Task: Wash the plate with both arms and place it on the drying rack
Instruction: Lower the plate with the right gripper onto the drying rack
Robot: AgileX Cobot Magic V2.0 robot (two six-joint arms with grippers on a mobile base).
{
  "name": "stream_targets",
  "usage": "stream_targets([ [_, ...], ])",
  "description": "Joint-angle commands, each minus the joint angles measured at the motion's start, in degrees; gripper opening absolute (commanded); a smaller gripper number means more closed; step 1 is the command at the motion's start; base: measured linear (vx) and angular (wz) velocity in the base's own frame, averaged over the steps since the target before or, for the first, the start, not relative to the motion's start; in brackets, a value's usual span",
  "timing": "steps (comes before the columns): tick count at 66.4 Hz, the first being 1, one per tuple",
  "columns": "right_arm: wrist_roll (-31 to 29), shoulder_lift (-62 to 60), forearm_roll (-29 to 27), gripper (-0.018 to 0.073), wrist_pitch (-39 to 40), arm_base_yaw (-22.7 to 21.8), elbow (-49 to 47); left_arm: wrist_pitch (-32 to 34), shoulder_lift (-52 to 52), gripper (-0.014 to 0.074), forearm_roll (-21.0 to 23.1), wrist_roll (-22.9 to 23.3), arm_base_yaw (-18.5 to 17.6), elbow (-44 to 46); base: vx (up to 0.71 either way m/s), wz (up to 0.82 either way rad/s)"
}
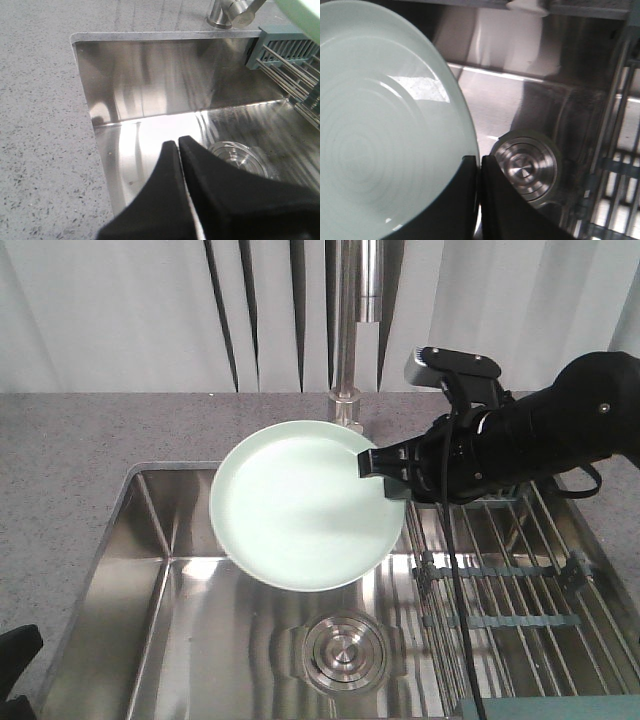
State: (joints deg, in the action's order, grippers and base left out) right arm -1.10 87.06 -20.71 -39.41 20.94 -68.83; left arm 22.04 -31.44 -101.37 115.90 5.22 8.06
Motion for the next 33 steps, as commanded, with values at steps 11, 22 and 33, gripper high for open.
stream_targets([
  [11,-0.21,-5.18,10.33,-0.0001,-4.76,-7.79,-2.08,-0.5,-0.19,-0.0006,-0.08,0.54,-0.05,1.48,0.0,0.0],
  [22,0.67,-11.73,20.71,-0.0001,-6.19,-12.22,-2.08,-0.5,-0.19,-0.0006,-0.08,0.54,-0.05,1.48,0.0,0.0],
  [33,-0.48,-11.87,26.89,-0.0001,-9.77,-17.23,-4.0,-0.5,-0.19,-0.0006,-0.08,0.54,-0.05,1.48,0.0,0.0],
])
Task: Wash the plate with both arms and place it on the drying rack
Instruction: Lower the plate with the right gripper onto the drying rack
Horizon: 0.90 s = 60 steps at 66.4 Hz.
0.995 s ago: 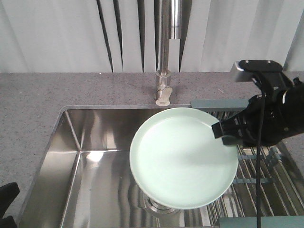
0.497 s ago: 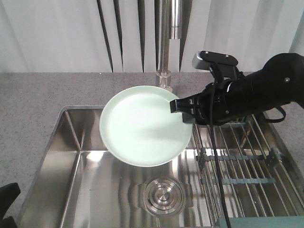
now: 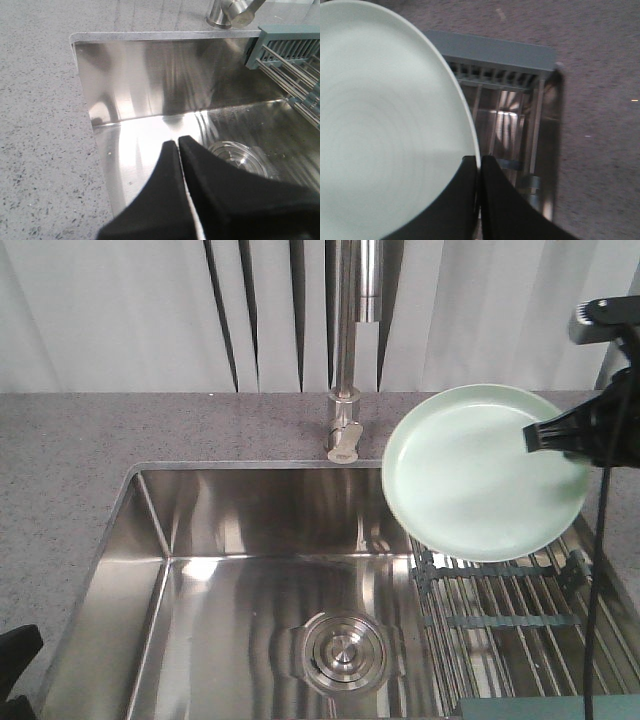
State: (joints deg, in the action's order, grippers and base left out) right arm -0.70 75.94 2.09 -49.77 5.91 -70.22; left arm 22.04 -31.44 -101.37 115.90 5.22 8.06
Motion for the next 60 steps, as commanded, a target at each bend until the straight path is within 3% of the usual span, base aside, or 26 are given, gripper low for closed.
stream_targets([
  [1,-0.89,-0.23,4.94,-0.0001,0.18,-2.49,-2.85,-0.5,-0.19,-0.0006,-0.08,0.54,-0.05,1.48,0.0,0.0],
  [23,1.22,10.3,18.5,-0.0001,1.64,-3.52,-6.05,-0.5,-0.19,-0.0006,-0.08,0.54,-0.05,1.48,0.0,0.0],
  [47,0.7,18.6,18.16,0.0006,3.14,-2.64,-6.05,-0.56,-0.19,-0.0006,-0.08,0.54,-0.05,1.48,0.0,0.0],
  [60,-2.56,20.71,13.07,0.0014,3.26,-2.64,-6.05,-0.56,-0.19,-0.0006,-0.08,0.54,-0.05,1.48,0.0,0.0],
])
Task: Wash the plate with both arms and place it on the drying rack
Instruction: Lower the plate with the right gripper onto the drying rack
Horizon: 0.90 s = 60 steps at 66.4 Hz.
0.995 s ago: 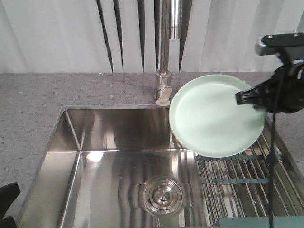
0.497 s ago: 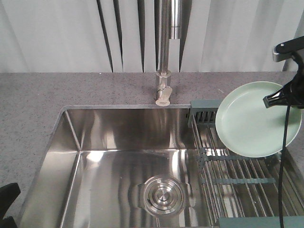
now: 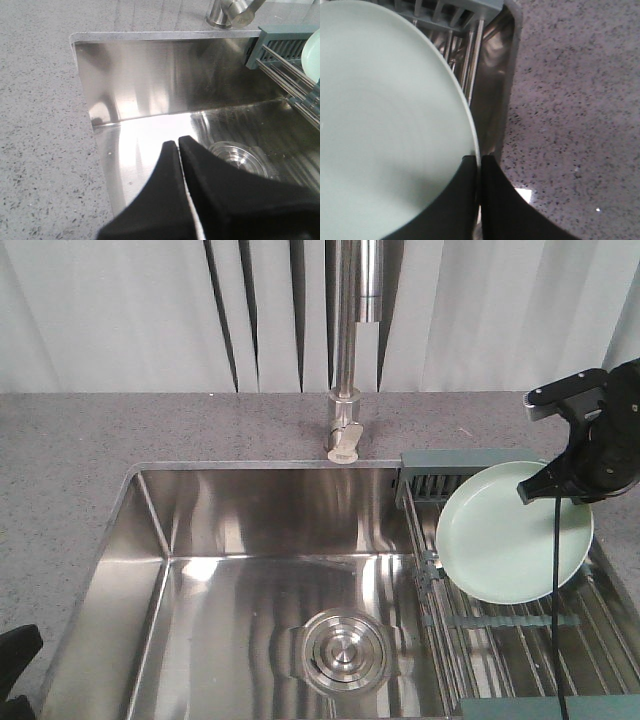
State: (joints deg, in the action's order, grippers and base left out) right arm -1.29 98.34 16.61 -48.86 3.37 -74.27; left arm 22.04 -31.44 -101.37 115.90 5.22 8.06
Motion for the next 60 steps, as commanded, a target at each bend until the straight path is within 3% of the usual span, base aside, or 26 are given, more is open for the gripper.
stream_targets([
  [1,-2.04,-1.58,-1.68,0.0017,2.35,-0.09,-2.0,-0.56,-0.19,-0.0006,-0.08,0.54,-0.05,1.48,0.0,0.0],
  [13,-1.99,-1.44,-1.91,0.0119,1.75,-0.09,-2.0,-0.56,-0.19,-0.0006,-0.08,0.54,-0.05,1.48,0.0,0.0],
  [29,0.57,-1.59,-0.01,0.0447,1.33,-0.09,-2.0,-0.56,-0.19,-0.0006,-0.08,0.54,-0.05,1.48,0.0,0.0],
  [36,1.29,-2.91,1.11,0.0519,0.13,-0.09,-2.0,-0.3,-0.19,-0.0006,-0.08,0.6,-0.05,1.48,0.0,0.0],
  [42,0.28,-5.53,0.31,0.0513,-0.56,-0.09,-2.0,0.2,-0.19,-0.0006,-0.08,0.65,-0.05,1.48,0.0,0.0],
  [48,-2.92,-9.96,-3.94,0.0471,-1.21,-0.09,-2.0,0.6,-0.19,-0.0006,-0.08,0.65,-0.05,1.48,0.0,0.0],
  [60,-15.49,-21.78,-20.35,0.0232,-2.19,-0.09,-1.21,0.78,-0.19,-0.0006,-0.08,0.65,-0.05,1.48,0.0,0.0],
])
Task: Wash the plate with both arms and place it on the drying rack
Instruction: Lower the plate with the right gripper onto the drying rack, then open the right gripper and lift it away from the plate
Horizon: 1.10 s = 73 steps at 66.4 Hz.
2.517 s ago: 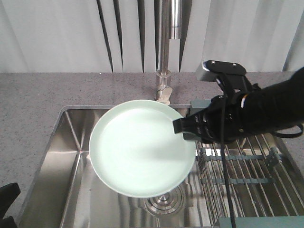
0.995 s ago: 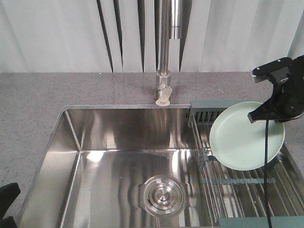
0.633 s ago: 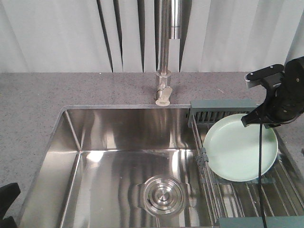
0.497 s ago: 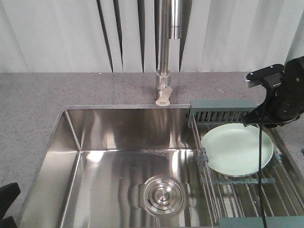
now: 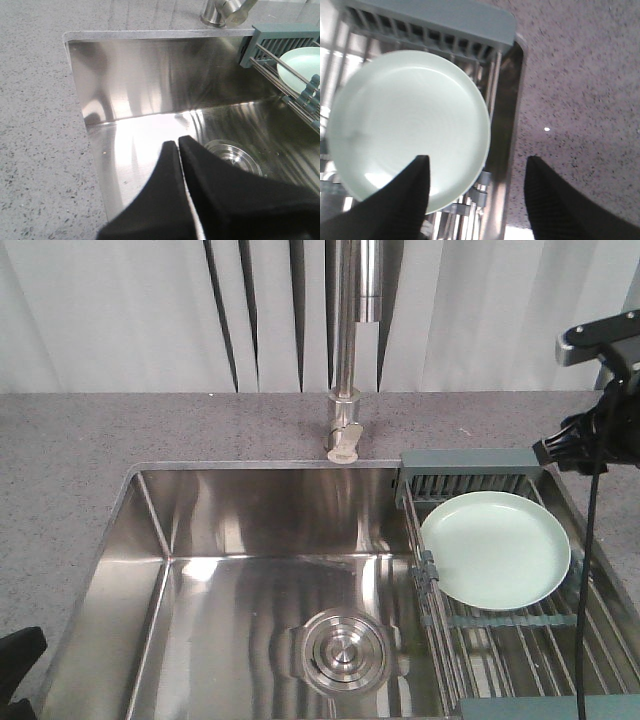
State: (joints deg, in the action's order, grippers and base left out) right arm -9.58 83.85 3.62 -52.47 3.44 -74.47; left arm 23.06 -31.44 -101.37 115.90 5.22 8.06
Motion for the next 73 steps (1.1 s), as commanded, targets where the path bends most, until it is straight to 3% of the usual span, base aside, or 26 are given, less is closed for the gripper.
stream_targets([
  [1,-8.31,-8.3,-8.65,0.0209,1.42,-0.17,-0.73,-0.23,-0.19,-0.0006,-0.08,0.65,-0.05,1.48,0.0,0.0],
  [10,-19.99,-19.2,-21.72,-0.0018,3.3,-0.17,5.47,0.11,-0.19,-0.0006,-0.08,0.65,-0.05,1.48,0.0,0.0],
  [16,-28.78,-26.91,-29.54,-0.001,5.08,-0.17,12.18,0.95,-0.19,-0.0006,-0.08,0.65,-0.05,1.48,0.0,0.0],
  [24,-35.34,-37.6,-35.94,-0.0008,8.34,-0.17,23.8,2.31,-0.19,-0.0006,-0.08,0.65,-0.05,1.48,0.0,0.0],
  [42,-35.91,-54.21,-36.95,-0.0008,18.67,-0.17,46.44,6.26,-0.19,-0.0006,0.6,0.7,-0.05,1.48,0.0,0.0],
  [51,-35.91,-57.86,-36.88,-0.0007,21.52,-0.17,50.82,9.79,-0.19,-0.0006,7.08,0.4,-0.05,3.07,0.0,0.0],
  [66,-35.49,-58.59,-36.97,-0.0007,21.52,-0.17,51.03,12.97,-3.07,-0.0006,10.94,-0.19,-0.05,18.72,0.0,0.0],
  [73,-35.49,-58.59,-37.04,-0.0007,21.65,-0.17,51.03,16.11,-9.19,-0.0006,10.89,3.65,-0.05,28.2,0.0,0.0],
])
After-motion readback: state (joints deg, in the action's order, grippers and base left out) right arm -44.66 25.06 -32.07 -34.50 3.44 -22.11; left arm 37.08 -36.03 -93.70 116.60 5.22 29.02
